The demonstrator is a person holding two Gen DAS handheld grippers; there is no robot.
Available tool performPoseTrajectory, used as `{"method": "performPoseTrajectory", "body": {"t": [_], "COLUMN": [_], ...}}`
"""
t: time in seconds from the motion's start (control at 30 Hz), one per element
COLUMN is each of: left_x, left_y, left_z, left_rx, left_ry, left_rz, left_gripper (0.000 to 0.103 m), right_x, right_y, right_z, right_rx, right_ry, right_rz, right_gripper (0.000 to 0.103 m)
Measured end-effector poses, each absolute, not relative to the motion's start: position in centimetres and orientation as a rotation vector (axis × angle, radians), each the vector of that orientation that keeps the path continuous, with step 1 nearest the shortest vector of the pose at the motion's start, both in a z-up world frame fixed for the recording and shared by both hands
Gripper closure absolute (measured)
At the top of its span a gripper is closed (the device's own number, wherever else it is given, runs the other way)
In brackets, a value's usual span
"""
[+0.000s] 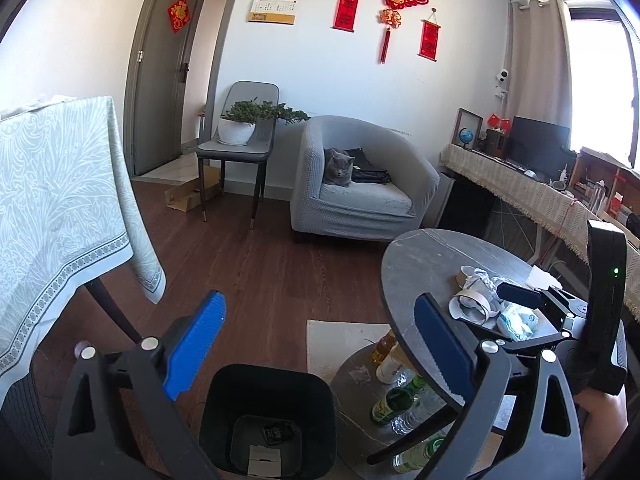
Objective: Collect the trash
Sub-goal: 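Move both tools back over the table toward the trash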
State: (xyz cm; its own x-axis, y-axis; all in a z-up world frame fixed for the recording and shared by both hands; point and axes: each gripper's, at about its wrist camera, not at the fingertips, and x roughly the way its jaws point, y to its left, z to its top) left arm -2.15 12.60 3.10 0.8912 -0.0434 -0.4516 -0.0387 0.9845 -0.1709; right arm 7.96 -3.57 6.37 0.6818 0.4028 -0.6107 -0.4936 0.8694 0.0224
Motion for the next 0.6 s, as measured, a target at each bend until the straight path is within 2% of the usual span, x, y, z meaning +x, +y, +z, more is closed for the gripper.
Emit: {"method": "performPoseTrajectory", "body": {"t": [0.6], "left_x": [1.4], "left_y": [4.8], "left_z": [1.7], "left_rx": [-0.191], "left_ry": [0.534], "left_rz": [-0.139], "left_gripper": [0.007], "right_x": [7.9], "right_y": [-12.2], "right_z": [6.2], "right_rx": [-0.125], "right_ry": [0.666], "right_rz": [0.411], "right_gripper": [0.006]}}
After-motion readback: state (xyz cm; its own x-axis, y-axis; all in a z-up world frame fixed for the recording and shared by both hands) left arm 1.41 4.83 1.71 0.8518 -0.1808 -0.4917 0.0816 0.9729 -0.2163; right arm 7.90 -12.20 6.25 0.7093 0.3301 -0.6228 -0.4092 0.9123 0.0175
